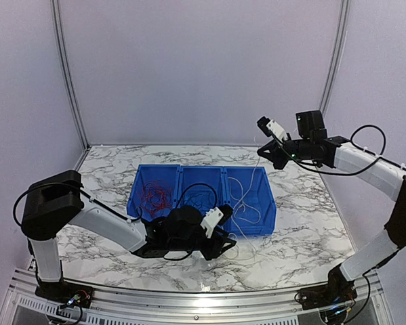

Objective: Untangle the cables

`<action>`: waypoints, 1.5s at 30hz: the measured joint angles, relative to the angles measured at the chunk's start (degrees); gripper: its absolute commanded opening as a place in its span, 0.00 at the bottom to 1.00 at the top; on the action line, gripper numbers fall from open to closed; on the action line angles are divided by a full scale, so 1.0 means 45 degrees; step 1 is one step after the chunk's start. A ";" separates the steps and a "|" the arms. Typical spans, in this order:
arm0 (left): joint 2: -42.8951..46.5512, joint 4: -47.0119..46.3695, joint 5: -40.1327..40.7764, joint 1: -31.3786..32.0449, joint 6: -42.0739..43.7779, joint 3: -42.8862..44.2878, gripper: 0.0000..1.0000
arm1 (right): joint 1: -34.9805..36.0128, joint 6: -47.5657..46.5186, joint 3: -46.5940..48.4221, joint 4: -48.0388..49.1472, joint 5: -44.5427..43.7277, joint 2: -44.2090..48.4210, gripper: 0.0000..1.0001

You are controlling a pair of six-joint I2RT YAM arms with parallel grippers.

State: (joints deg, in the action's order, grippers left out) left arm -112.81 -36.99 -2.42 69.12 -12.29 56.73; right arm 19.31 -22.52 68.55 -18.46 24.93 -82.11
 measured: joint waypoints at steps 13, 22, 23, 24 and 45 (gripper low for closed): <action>0.2540 -0.0831 0.1467 0.0044 -0.0855 -0.2822 0.45 | 0.0874 -0.1073 0.0831 -0.1647 -0.2739 -0.3099 0.54; 0.3274 -0.0976 0.2021 0.0063 -0.1365 -0.4070 0.45 | 0.0889 -0.1404 0.0933 -0.2905 -0.3439 -0.0316 0.59; 0.3274 -0.0976 0.2045 0.0078 -0.1433 -0.4163 0.45 | 0.0908 -0.1486 0.0763 -0.2900 -0.3259 0.0223 0.58; 0.3274 -0.0971 0.2069 0.0083 -0.1491 -0.4226 0.45 | 0.0937 -0.1676 0.0491 -0.2939 -0.2987 0.0835 0.58; 0.2667 -0.1146 0.2098 0.0214 -0.3191 -0.4386 0.48 | 0.6902 -0.4352 -0.4546 -0.4575 -0.1219 0.0544 0.73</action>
State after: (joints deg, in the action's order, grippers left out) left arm -100.82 -42.15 7.03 70.08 -26.65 36.99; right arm 50.37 -42.11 48.10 -39.05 19.44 -79.66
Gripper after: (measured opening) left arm 0.478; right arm 0.799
